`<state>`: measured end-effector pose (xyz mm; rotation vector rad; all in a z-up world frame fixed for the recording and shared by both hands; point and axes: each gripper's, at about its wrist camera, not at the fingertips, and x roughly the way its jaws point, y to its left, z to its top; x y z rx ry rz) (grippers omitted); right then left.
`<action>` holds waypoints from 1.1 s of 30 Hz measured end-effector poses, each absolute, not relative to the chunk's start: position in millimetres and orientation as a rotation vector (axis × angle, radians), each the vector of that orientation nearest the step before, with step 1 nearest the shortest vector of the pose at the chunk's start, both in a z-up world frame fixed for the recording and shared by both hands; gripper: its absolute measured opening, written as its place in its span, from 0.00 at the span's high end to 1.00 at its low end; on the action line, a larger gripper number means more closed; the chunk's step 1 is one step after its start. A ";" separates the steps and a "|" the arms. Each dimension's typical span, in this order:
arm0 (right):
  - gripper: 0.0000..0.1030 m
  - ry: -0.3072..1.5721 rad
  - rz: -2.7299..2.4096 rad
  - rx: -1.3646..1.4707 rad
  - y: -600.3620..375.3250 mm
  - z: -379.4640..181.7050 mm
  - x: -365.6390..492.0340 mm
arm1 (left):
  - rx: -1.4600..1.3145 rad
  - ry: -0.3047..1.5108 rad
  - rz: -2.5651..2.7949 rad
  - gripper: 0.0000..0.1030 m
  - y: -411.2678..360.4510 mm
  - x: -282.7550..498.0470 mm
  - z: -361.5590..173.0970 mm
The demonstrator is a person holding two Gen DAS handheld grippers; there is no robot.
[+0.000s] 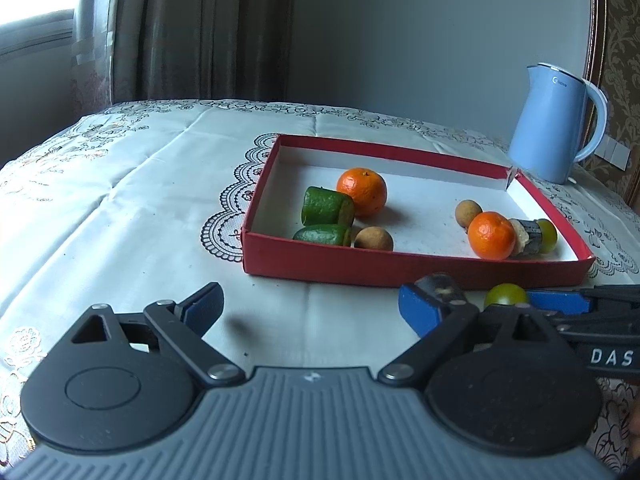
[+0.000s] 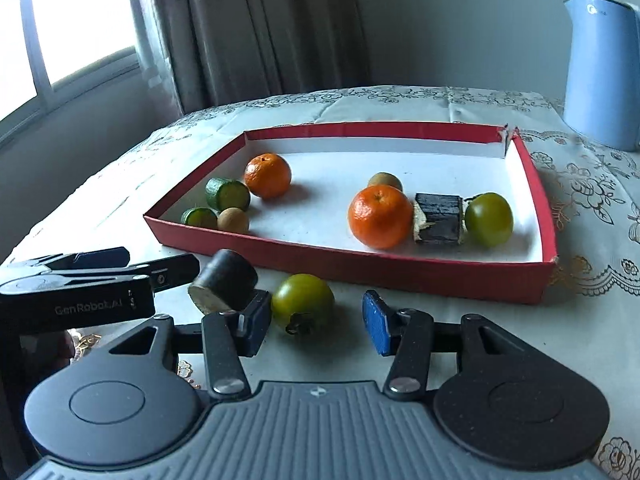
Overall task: Organize fruits
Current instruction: 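Move the right gripper to the green tomato beside the box and close around it, then close the left gripper around the grey log piece while the right holds the tomato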
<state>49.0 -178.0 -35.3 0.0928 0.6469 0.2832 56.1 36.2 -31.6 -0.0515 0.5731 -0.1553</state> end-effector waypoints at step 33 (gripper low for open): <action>0.68 0.499 0.119 0.040 -206.2 -35.3 21.2 | 0.060 0.578 -0.243 0.24 -25.1 48.7 -27.1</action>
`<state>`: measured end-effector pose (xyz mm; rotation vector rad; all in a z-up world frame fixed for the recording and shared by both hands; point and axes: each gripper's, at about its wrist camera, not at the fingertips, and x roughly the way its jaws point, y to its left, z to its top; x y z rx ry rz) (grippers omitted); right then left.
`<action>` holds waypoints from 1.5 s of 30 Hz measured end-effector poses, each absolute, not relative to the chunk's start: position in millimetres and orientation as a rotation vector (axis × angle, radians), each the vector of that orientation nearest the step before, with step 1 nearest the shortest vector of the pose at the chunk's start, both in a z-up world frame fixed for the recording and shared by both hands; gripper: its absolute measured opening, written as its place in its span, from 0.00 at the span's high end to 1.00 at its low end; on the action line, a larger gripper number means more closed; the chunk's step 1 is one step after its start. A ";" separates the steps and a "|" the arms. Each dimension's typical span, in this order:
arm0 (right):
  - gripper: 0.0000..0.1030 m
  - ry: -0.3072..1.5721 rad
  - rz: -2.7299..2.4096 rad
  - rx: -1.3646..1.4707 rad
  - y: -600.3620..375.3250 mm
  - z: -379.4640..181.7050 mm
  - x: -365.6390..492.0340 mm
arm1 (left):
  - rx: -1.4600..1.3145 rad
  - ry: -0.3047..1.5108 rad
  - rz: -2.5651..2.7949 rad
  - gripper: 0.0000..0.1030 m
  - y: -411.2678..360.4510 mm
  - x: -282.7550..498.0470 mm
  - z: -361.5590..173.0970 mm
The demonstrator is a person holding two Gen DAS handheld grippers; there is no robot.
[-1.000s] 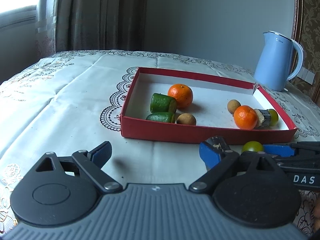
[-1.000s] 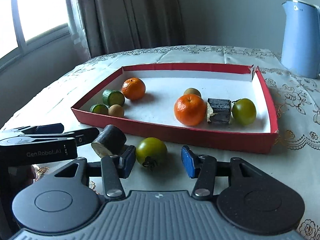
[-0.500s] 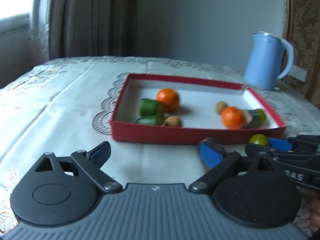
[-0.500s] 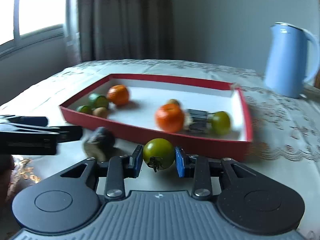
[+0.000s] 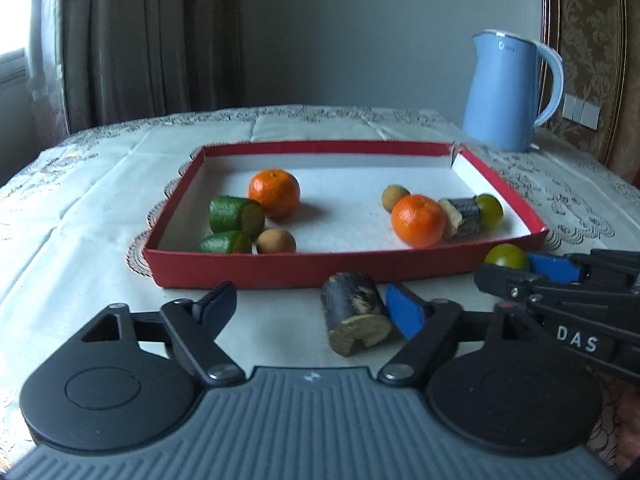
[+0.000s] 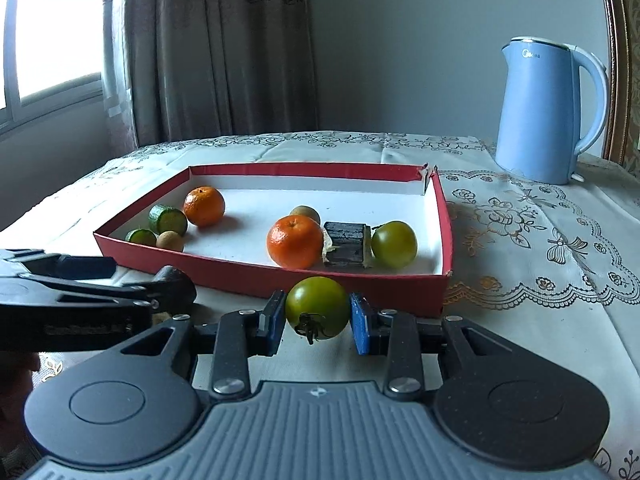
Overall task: Organize fruits
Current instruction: 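Close the left gripper around the grey log piece while the right holds the tomato, then carry the green tomato into the box and open the right gripper while the left holds the log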
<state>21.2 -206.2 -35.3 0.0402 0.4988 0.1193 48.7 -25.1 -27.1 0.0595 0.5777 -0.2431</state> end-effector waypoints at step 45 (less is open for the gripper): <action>0.68 0.476 0.124 0.030 -202.4 -28.6 12.8 | 0.020 0.602 -0.175 0.70 2.1 49.4 -34.3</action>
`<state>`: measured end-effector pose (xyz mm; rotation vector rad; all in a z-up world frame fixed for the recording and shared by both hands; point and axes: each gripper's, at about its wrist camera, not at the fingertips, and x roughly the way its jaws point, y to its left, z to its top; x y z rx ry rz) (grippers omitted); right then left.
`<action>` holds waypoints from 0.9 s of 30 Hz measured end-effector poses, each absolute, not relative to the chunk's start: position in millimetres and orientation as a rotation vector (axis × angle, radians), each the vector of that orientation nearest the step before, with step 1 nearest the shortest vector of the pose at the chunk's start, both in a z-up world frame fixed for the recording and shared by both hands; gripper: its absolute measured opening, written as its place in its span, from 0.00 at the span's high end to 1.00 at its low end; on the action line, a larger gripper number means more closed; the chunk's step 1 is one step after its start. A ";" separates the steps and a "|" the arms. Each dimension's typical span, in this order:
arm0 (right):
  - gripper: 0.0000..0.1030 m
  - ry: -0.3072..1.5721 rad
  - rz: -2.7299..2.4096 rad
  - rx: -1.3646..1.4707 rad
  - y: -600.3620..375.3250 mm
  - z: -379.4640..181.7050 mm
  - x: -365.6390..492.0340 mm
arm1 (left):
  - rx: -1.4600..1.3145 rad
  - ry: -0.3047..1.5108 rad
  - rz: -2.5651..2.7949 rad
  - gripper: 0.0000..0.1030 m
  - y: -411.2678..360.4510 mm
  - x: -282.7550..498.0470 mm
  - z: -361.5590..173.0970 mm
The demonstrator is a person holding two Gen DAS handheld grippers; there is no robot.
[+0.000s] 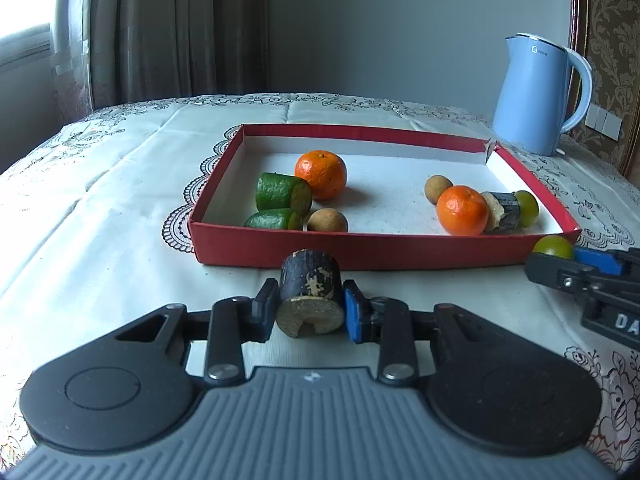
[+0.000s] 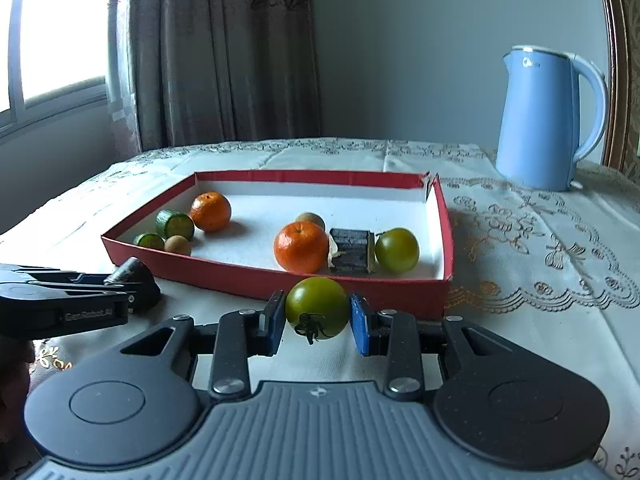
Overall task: Organize fruits
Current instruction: 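Carry the green tomato into the box and open the right gripper while the left holds the log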
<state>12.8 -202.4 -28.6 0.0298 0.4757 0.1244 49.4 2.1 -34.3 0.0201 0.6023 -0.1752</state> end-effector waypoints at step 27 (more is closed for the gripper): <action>0.68 0.531 0.018 0.003 -230.2 -4.3 127.8 | -0.007 0.603 -0.185 0.70 5.5 49.2 -34.4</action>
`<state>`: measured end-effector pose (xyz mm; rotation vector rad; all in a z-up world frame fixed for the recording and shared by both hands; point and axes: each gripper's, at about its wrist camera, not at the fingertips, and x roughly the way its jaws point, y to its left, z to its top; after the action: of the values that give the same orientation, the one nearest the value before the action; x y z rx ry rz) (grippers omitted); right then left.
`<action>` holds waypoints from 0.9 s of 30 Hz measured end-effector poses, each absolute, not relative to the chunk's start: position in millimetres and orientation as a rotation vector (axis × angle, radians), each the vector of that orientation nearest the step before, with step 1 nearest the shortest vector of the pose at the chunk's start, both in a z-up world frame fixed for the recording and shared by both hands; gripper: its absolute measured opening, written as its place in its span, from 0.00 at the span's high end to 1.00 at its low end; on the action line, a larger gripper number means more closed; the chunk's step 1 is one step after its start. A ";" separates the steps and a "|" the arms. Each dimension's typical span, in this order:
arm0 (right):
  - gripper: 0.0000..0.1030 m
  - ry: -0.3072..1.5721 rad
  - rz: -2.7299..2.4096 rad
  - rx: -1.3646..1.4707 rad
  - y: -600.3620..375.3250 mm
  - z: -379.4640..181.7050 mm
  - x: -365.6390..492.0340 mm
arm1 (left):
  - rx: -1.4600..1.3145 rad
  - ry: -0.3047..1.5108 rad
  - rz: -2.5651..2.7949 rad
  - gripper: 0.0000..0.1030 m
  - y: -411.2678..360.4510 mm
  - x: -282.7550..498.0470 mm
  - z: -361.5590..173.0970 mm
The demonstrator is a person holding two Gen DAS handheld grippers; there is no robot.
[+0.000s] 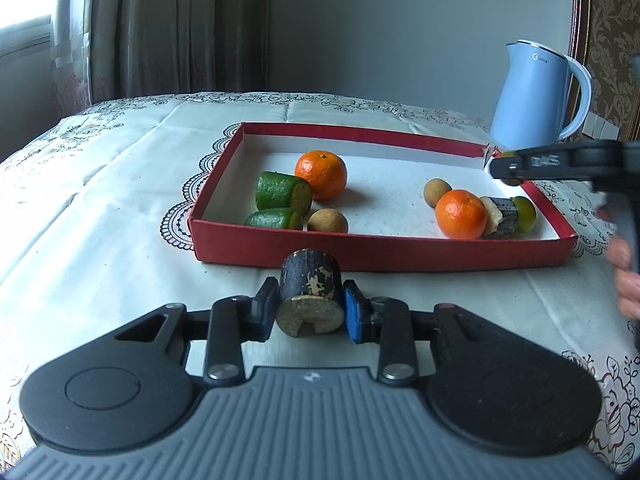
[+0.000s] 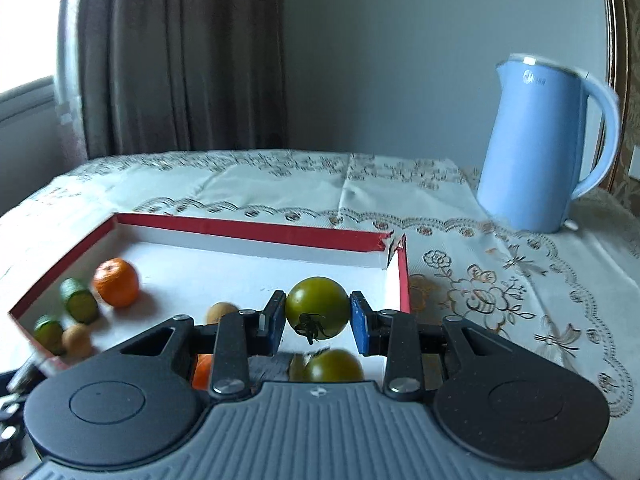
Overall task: Organize fruits
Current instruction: 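Carry the green tomato into the box and open the right gripper while the left holds the log, then withdraw the open right gripper from the box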
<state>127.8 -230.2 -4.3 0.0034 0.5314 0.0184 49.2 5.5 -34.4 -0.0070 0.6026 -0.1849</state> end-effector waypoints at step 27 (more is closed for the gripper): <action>0.32 0.481 0.023 0.062 -250.3 1.7 84.6 | 0.001 0.603 -0.183 0.70 4.9 49.1 -35.0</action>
<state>84.6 -250.3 1.8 0.0620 0.4811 0.0230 49.1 4.9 -35.0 0.0010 0.6025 -0.1829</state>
